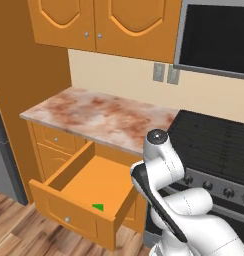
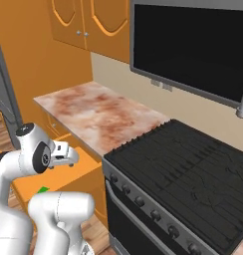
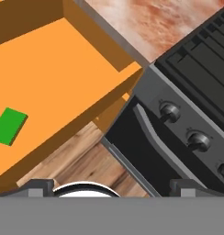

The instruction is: Restock the sink supplies by placing the sponge and soap dispenser on the counter and next to the sink. Make sure the soap dispenser is upright.

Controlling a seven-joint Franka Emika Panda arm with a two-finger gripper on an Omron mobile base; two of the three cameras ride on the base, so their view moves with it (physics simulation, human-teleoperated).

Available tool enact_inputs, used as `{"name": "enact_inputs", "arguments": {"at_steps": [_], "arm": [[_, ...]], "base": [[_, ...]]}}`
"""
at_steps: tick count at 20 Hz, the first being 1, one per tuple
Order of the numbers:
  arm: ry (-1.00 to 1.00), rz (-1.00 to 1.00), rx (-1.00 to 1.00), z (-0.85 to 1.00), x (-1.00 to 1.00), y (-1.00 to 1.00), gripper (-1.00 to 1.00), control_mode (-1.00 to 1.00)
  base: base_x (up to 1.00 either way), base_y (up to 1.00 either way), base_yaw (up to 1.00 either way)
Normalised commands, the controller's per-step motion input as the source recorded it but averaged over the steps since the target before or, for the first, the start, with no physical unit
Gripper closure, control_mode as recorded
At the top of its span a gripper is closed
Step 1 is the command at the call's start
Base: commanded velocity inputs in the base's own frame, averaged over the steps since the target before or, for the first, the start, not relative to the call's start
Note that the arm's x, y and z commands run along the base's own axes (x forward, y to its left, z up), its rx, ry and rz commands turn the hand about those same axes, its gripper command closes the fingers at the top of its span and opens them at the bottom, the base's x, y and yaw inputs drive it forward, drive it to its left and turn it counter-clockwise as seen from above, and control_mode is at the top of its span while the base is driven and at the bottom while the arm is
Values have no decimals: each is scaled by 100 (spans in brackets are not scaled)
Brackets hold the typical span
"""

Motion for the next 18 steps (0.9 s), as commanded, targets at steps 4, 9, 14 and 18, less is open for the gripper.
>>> {"name": "enact_inputs", "arguments": {"at_steps": [4,9,14,18], "arm": [[0,0,0,0,0,0,-100,100],[0,0,0,0,0,0,-100,100],[0,0,0,0,0,0,-100,100],[2,2,0,-11,12,38,-100,-100]], "base": [[32,16,0],[8,12,2],[0,3,4],[0,0,0]]}}
